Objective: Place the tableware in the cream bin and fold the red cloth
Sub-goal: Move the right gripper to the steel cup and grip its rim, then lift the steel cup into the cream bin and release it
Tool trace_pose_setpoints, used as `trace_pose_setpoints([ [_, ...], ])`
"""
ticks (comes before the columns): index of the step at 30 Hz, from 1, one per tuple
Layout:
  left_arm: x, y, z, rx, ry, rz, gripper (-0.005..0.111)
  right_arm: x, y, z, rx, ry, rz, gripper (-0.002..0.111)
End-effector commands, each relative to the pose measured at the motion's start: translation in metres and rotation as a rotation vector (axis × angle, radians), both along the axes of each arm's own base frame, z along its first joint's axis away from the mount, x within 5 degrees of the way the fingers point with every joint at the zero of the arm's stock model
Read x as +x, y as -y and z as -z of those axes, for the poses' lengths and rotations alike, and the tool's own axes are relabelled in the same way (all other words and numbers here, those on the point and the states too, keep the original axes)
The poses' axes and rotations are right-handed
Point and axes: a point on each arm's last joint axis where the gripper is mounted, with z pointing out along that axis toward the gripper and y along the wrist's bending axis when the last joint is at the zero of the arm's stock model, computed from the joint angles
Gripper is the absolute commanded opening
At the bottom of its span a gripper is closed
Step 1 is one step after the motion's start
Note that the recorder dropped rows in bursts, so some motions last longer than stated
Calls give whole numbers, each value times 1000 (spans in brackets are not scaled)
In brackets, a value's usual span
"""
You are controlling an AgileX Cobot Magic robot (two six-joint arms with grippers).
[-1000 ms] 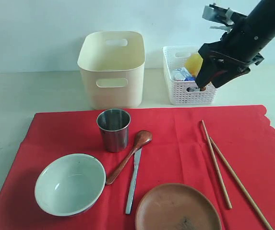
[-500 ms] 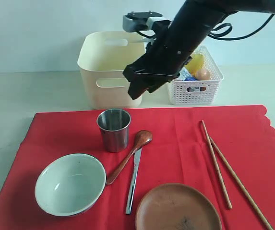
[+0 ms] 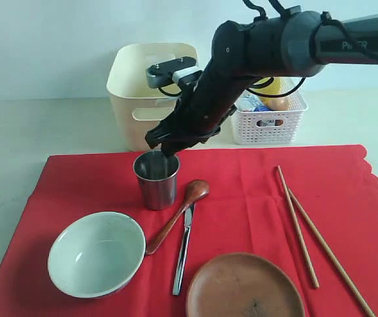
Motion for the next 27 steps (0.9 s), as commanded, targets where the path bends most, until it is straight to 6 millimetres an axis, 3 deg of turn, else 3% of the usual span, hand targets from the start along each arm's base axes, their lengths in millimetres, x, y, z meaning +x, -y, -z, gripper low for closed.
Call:
trace_pose_setpoints([
  [1, 0, 0, -1, 4, 17, 2, 0, 3, -2, 8, -2, 2, 4, 50],
  [10, 0, 0, -1, 4, 17, 2, 0, 3, -3, 24, -23, -39, 2, 46],
  [15, 0, 0, -1, 4, 17, 2, 0, 3, -3, 25, -21, -43, 4, 3],
  [18, 0, 0, -1, 4, 17, 2, 0, 3, -3, 24, -20, -41, 4, 0],
  [27, 0, 0, -1, 4, 17, 2, 0, -2, 0, -30, 52, 62, -1, 0],
])
